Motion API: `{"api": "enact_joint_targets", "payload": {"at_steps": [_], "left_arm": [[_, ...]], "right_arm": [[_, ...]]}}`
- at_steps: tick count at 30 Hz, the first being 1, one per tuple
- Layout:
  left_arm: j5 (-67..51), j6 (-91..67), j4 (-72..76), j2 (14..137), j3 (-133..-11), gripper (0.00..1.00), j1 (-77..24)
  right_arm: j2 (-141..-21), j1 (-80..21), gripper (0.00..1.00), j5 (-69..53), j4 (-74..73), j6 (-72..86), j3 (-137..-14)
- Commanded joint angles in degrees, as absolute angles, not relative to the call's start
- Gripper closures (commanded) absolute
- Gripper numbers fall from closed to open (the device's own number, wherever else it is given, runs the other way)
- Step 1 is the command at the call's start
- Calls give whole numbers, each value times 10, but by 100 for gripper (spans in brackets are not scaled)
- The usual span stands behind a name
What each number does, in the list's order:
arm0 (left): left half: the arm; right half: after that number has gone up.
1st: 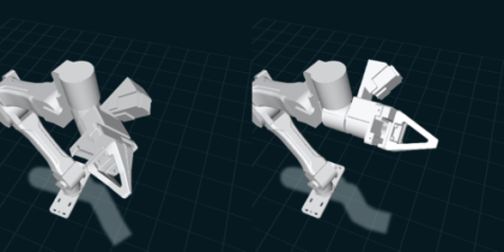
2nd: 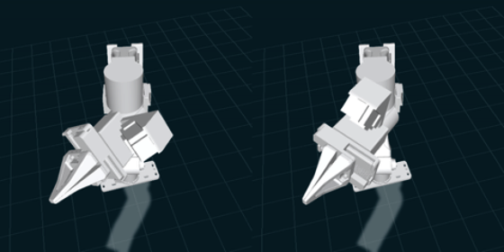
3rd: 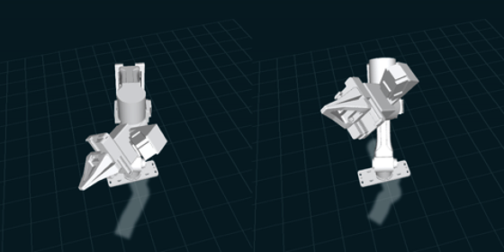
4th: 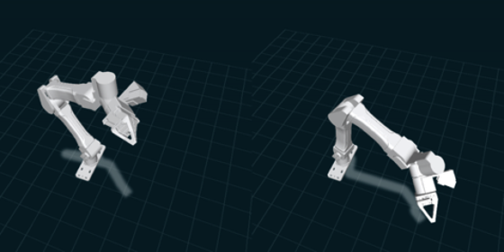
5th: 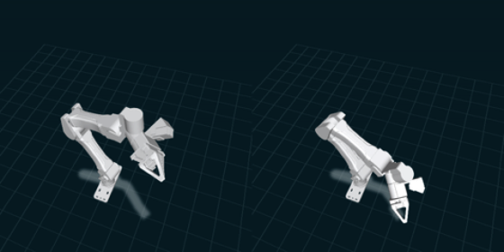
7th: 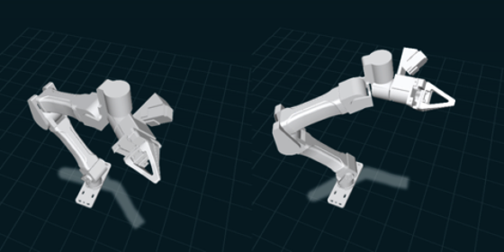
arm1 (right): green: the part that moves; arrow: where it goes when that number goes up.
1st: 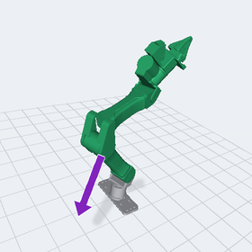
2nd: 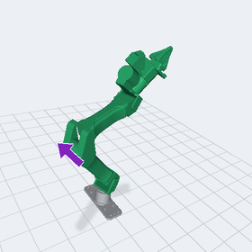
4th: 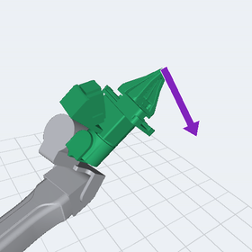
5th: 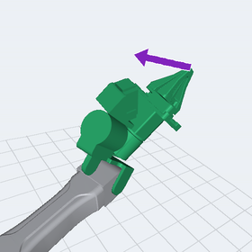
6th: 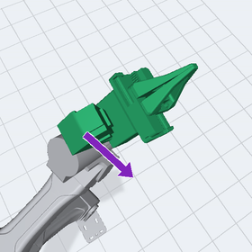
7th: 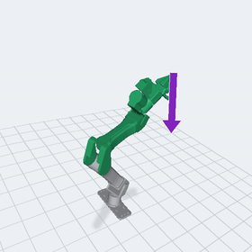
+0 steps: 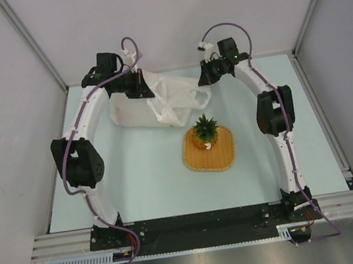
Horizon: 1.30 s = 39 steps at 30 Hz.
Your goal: Take the fake fruits out of the plastic bag
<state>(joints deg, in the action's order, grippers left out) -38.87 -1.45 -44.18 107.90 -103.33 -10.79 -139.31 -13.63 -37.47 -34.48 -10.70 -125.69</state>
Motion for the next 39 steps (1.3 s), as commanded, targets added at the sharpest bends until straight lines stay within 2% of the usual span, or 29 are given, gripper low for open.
{"api": "enact_joint_targets", "payload": {"at_steps": [1, 2, 5, 8, 16, 17, 18, 19, 21, 23, 25, 27, 32, 34, 39], "left_arm": [[-360, 31, -485, 1127, -1156, 100, -148], [-348, 37, -518, 1164, -1229, 100, -158], [-317, 39, -534, 1218, -1336, 100, -191], [-290, 52, -539, 1244, -1395, 100, -226], [-207, 90, -562, 1239, -1336, 100, -308], [-195, 92, -567, 1244, -1334, 100, -313], [-191, 84, -568, 1251, -1329, 100, -314], [-187, 75, -563, 1252, -1318, 100, -313], [-184, 62, -559, 1252, -1317, 100, -312], [-211, 54, -558, 1252, -1325, 100, -309], [-240, 52, -559, 1252, -1336, 100, -307], [-285, 48, -555, 1252, -1340, 100, -306], [-401, 22, -547, 1250, -1337, 100, -306], [-426, 13, -538, 1249, -1337, 100, -306], [-438, 4, -515, 1249, -1353, 100, -307]], "right_arm": [[-1348, -79, 100, -355, -283, -70, -1344], [-1341, -69, 100, -353, -282, -56, -1344], [-1289, -29, 100, -348, -272, -35, -1290], [-1214, 0, 100, -347, -275, -52, -1185], [-1003, 135, 100, -306, -258, -31, -892], [-990, 138, 97, -303, -260, -36, -870], [-981, 138, 89, -308, -269, -60, -859], [-968, 133, 69, -316, -279, -68, -854], [-948, 120, 56, -336, -284, -69, -856], [-916, 84, 37, -351, -275, -73, -873], [-900, 24, 34, -348, -265, -86, -883], [-893, -24, 36, -341, -263, -93, -884], [-916, -141, 64, -281, -265, -133, -867], [-932, -152, 70, -266, -244, -127, -867], [-972, -164, 78, -249, -236, -123, -894]]}}
